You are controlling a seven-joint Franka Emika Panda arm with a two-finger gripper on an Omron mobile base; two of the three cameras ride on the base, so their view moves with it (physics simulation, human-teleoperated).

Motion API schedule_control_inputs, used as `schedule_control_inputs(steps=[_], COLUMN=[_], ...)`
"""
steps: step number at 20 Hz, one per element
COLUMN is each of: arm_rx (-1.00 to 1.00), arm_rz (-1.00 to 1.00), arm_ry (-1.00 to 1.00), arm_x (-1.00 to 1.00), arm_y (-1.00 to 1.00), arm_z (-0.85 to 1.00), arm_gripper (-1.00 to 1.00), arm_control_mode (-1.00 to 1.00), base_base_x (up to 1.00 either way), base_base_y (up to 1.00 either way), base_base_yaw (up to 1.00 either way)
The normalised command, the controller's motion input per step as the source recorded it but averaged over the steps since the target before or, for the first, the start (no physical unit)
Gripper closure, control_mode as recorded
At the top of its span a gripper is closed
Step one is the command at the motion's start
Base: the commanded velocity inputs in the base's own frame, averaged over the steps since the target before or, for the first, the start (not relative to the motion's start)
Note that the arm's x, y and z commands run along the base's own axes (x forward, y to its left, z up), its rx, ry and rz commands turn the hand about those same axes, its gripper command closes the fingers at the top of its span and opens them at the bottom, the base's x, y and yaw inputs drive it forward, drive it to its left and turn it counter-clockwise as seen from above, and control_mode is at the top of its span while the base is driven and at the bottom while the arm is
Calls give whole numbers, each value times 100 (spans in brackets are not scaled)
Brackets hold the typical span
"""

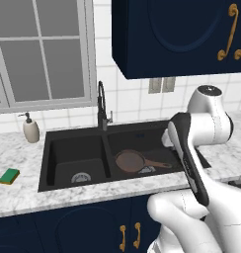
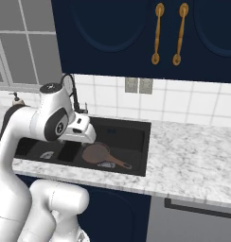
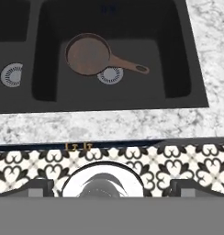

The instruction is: Pick the pan and sponge and place them into the sink. Then turn on the water.

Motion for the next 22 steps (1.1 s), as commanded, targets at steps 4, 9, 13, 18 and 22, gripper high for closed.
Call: schedule_control_inputs(steps=[4,9,13,18,22], arm_rx=[-1,-1,0,0,0], arm_rz=[-1,-1,0,0,0], arm_ry=[-1,0,-2,0,0], arm_x=[-17,-26,-28,-14,-15], arm_y=[2,7,0,0,0], arm_z=[9,32,48,15,0], arm_gripper=[-100,-100,-100,-100,-100], arm_control_mode=[-100,-100,-100,-100,-100], base_base_x=[0,0,0,0,0], base_base_y=[0,0,0,0,0], base_base_yaw=[0,0,0,0,0])
